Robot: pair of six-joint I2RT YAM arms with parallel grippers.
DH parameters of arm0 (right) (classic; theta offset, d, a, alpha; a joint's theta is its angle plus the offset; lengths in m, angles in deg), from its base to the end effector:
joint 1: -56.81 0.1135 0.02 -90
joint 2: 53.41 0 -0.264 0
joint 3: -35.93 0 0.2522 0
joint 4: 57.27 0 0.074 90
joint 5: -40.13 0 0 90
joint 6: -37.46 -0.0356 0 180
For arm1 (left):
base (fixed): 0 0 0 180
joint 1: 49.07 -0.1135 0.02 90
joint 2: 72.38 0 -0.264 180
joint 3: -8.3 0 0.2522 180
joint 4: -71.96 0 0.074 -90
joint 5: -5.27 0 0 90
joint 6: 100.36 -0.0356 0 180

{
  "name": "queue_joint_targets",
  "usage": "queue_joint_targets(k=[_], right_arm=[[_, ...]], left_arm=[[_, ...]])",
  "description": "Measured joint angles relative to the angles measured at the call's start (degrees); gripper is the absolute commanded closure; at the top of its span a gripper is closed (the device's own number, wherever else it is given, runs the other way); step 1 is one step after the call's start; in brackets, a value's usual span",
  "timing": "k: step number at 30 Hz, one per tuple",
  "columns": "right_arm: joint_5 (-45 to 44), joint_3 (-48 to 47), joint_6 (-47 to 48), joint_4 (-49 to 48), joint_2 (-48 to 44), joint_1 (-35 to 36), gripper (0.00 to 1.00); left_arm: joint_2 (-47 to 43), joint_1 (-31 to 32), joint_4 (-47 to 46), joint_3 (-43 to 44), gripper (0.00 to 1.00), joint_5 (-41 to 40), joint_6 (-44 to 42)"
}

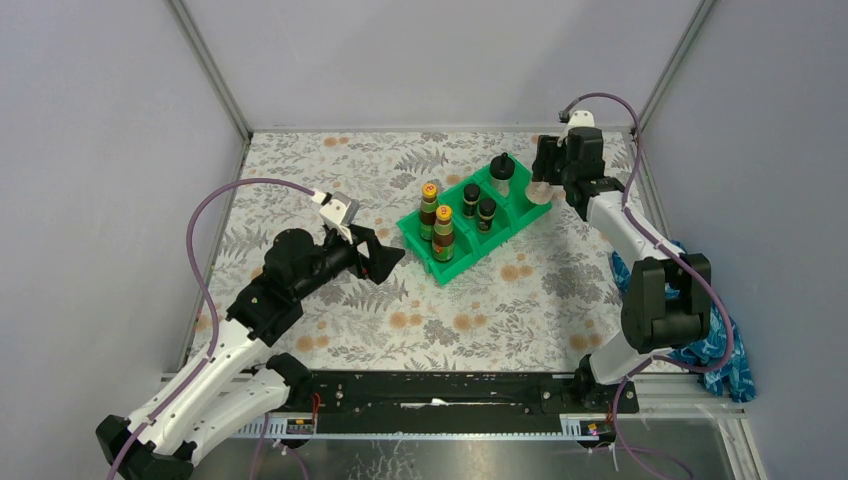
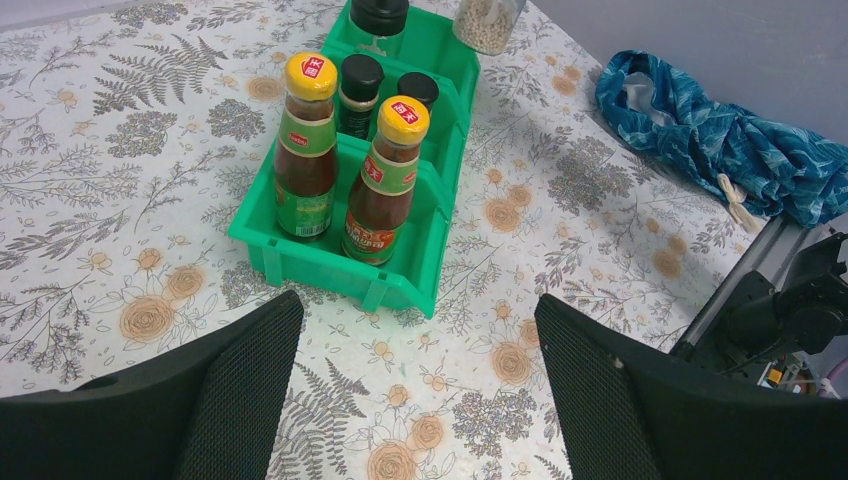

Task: Organize the condiment bottles
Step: Place the bottle in the storage box.

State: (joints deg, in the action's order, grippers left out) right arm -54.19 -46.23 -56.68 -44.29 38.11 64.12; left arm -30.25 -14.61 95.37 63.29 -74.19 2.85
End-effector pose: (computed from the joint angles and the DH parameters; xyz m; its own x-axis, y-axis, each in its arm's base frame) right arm 0.3744 0.0453 0.2948 -0.3802 0.0238 -0.9246 -0.0304 0.9988 0.0382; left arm 0.1425 -0.1057 0.3268 -0.3080 -0.0611 -0.9494 0.6514 0.7138 -0.2573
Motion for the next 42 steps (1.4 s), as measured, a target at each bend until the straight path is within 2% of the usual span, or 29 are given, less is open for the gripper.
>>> queue_joint_targets(k=[17,30,42], right_arm=[[9.62,0.83,8.83,-5.44,-0.20,2.78,1.00],[11.04,12.66,11.82,-18.12,-0.20,2.82,1.00],[11.41,13.40,12.68,-24.44,1.07,2.82,1.00]], left_arm=[[0.02,0.00,0.02,0.00,0.09,0.00,0.02],[0.15,0.00,0.00,0.00,0.09,0.00,0.00],[0.39,0.00,0.00,0.00,0.09,0.02,0.00]])
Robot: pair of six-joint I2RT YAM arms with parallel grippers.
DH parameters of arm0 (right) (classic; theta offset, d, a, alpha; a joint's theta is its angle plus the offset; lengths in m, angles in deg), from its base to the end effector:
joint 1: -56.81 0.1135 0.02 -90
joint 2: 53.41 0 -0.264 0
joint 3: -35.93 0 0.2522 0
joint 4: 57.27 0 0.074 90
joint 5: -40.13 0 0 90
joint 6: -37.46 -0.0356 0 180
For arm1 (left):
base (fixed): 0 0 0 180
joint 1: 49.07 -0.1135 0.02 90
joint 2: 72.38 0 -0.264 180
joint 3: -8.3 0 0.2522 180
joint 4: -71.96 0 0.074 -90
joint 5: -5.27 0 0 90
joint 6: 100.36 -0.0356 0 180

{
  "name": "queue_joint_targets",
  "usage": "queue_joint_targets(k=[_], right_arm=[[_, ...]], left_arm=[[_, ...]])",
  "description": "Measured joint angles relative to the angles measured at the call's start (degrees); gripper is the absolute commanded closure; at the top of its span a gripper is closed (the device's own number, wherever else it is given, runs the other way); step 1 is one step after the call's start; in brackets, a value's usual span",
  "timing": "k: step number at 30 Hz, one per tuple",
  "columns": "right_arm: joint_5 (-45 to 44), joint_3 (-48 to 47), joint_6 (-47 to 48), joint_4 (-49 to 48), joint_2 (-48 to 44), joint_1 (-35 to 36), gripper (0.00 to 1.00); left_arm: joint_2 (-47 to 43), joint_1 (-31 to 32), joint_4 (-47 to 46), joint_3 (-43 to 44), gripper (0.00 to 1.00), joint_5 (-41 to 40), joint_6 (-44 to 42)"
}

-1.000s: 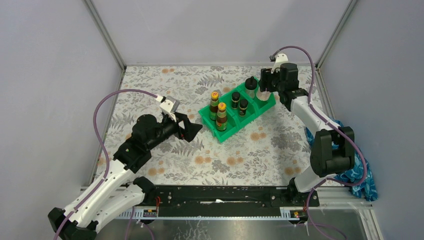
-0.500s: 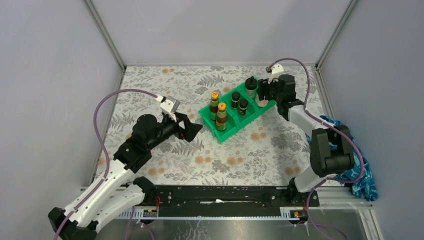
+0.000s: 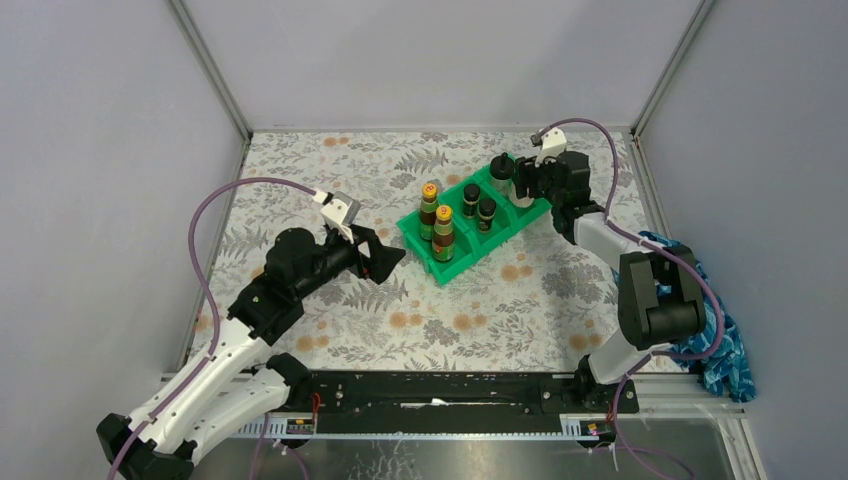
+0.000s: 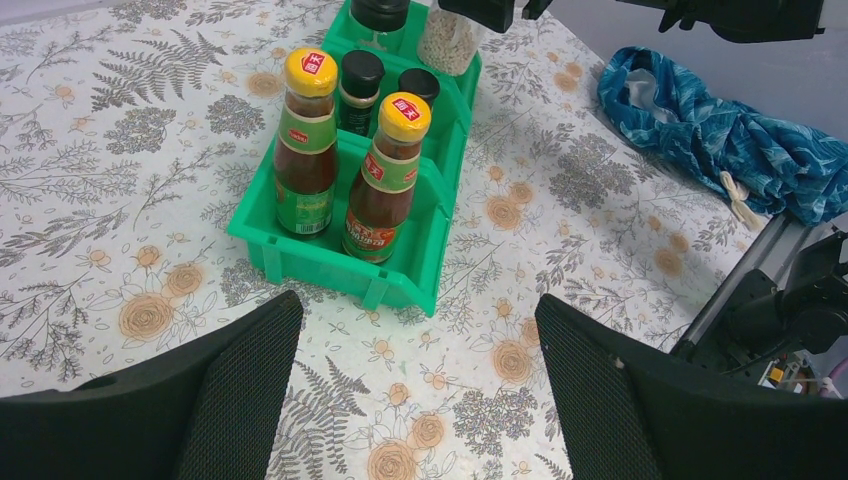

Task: Organize the condiment bottles
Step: Place the bottle in the storage box.

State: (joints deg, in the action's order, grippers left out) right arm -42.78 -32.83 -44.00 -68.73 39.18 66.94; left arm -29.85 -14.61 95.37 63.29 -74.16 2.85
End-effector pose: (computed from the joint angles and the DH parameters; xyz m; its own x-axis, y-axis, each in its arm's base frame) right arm 0.3629 0.0693 0.2519 -0.1650 -0.1792 -0.9699 -0.3213 0.9395 -0.1189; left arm 0.1437 -0.1065 0.3257 -0.3135 -0.0573 -0.9479 0.6503 0.7144 -0.2583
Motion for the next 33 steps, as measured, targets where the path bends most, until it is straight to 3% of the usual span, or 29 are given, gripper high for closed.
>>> queue_joint_targets(k=[33], right_arm=[[0.22,-1.81,2.16,-1.05,2.84,0.00,1.00]], left_arm=[[1.31,0.00,-0.02,0.00,0.09,0.07,0.00]])
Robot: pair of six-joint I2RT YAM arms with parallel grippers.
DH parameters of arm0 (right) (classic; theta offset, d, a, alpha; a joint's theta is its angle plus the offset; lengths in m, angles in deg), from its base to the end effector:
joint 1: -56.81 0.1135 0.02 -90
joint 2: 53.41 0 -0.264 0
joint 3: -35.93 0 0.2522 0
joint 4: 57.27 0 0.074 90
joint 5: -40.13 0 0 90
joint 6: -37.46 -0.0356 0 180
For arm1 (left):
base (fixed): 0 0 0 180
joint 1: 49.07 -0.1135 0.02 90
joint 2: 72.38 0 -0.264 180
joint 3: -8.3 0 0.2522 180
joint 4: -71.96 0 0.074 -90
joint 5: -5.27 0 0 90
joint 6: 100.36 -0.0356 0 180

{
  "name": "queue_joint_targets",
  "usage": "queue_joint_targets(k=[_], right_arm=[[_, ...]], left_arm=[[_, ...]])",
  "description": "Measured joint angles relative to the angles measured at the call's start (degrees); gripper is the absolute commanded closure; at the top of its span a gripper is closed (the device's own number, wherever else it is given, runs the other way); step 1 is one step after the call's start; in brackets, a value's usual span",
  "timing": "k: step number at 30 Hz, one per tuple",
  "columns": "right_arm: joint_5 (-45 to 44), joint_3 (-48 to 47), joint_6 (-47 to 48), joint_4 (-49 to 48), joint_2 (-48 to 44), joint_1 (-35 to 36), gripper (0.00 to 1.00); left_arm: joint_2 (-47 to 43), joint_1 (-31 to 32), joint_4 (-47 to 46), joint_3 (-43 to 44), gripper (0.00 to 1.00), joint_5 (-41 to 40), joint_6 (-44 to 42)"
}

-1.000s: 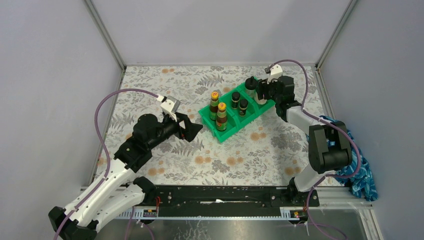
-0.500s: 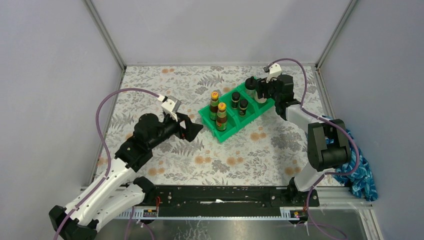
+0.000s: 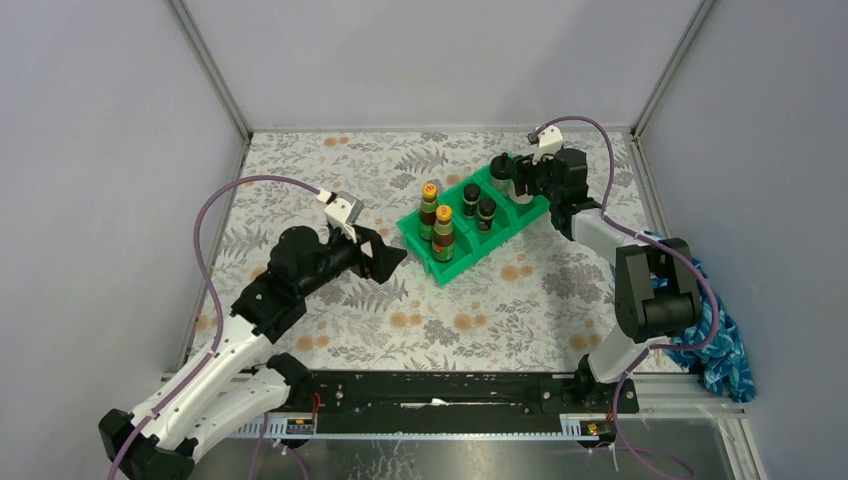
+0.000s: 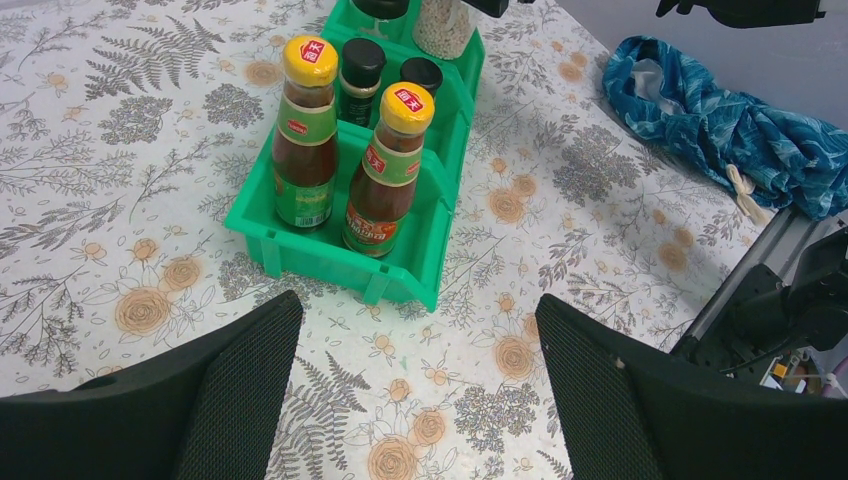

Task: Organize the condiment bottles
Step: Place the bottle in the storage box.

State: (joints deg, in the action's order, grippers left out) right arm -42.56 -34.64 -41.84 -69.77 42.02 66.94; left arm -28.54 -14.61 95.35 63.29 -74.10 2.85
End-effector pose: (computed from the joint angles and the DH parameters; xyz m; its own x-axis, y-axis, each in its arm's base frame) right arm 0.3739 0.0714 0.2469 -0.1519 -0.2142 -0.9649 -0.3308 0.9310 -0.1546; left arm 0.1476 -0.1093 0.3220 -0.3312 -0.0451 -0.9425 0.6462 0.7170 -0.2614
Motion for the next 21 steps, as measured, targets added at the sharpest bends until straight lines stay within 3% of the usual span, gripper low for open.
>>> queue_joint_targets(k=[21], right_arm=[[1.42,-0.55,1.90,-0.22,2.01,0.00,1.00]], left_arm=[[0.66,0.00,0.00,0.00,0.09,0.11,0.00]])
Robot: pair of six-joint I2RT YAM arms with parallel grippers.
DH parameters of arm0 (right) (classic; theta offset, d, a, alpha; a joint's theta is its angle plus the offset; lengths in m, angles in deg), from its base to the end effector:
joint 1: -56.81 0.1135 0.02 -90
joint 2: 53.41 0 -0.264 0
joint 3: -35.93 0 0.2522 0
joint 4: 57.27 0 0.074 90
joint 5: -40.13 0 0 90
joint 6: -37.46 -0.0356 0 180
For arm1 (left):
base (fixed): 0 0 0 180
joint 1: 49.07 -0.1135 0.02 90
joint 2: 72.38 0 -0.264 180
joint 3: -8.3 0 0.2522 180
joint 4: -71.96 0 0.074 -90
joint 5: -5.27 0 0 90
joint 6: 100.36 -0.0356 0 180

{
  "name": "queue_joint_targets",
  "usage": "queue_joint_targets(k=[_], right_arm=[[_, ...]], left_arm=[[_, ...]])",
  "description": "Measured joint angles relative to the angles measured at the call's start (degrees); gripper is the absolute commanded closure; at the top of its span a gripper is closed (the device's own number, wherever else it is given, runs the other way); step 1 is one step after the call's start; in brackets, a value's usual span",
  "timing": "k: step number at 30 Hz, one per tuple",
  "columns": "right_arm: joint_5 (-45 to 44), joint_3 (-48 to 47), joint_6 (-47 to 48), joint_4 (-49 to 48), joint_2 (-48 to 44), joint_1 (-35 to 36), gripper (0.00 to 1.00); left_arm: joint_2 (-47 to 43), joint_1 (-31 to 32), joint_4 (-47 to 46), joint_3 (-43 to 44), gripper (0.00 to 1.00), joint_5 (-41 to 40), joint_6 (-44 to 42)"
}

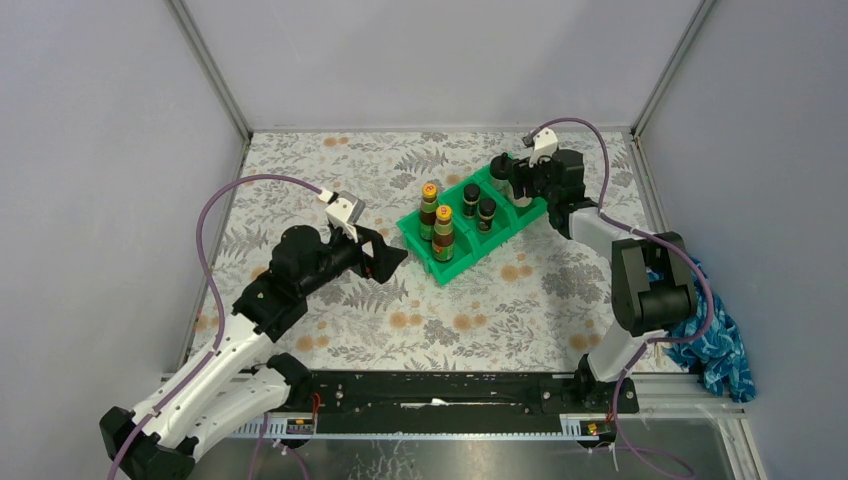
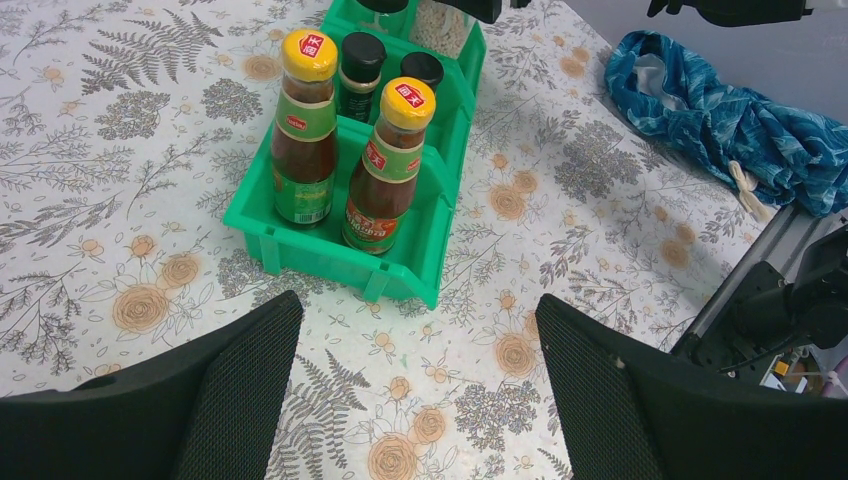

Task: Organize the condiment bottles
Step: Place the bottle in the storage box.

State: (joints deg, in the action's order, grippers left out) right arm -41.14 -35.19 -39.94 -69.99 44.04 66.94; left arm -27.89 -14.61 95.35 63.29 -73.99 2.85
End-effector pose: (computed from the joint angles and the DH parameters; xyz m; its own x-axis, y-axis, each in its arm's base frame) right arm 0.3794 0.0733 0.2377 -0.1565 -0.2470 -0.9563 -0.3619 0.9152 -0.1772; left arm 0.1495 -0.1106 0.3202 -0.3403 -0.0387 -0.9395 0.6450 0.7174 -0.2632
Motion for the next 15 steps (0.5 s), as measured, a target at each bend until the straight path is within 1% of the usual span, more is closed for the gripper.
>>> queue_joint_targets(k=[15], right_arm=[[0.02,-1.90,1.20,0.07,3.17,0.15,1.00]], left_arm=[[0.55,0.00,-0.02,0.00,0.09,0.00,0.00]])
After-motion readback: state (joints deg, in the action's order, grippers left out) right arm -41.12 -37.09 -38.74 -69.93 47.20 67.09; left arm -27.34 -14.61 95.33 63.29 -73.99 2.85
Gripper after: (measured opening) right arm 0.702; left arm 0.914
